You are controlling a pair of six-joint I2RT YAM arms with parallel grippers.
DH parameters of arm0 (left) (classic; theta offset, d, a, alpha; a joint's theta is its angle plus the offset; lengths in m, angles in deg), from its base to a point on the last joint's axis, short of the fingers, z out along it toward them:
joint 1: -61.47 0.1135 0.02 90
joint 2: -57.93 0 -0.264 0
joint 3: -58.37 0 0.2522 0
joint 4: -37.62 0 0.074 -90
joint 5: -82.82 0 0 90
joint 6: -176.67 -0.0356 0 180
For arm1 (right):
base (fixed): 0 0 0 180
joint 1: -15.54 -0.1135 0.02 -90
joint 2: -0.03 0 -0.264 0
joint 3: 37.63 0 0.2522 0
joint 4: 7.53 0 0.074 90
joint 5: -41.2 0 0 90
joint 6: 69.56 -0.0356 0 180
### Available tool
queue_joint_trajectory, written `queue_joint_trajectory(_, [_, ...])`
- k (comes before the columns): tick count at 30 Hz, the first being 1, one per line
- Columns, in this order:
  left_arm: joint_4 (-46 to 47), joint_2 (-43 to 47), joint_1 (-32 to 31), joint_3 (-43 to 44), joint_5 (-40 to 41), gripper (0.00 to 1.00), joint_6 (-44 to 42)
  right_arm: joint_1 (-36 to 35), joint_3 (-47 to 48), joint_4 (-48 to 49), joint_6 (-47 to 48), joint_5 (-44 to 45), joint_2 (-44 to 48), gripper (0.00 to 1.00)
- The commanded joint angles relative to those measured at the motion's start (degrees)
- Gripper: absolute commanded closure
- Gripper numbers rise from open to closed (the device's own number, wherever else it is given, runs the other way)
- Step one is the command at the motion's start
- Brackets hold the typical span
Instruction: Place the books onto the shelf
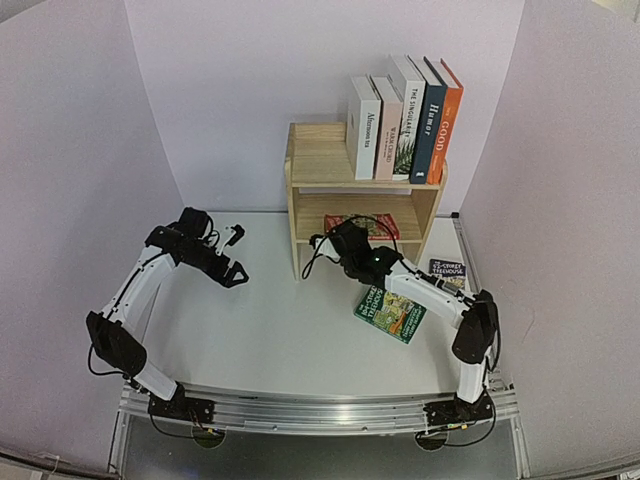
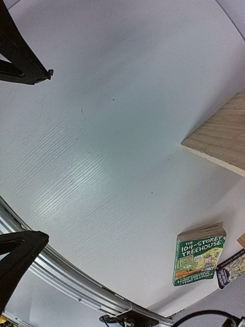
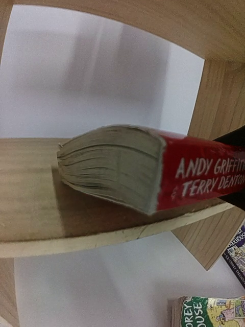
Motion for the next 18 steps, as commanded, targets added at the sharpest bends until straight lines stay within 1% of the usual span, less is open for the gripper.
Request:
queue_joint_trajectory(1, [1.88,2.61,0.00,-1.01,0.44,0.00,0.57,1.70,0.03,4.95,0.48,-5.80,0.43,1.00])
queue_joint_trajectory(10, [2.31,1.72,0.06,-0.90,0.38,0.00,0.91,5.60,-1.09,4.97,0.12,-14.00,-1.30,1.00])
queue_joint_trajectory(18, [2.32,1.39,0.05,-1.35,0.61,0.00,0.92,6.28,2.99,4.07,-0.94,-12.50,-5.38,1.00])
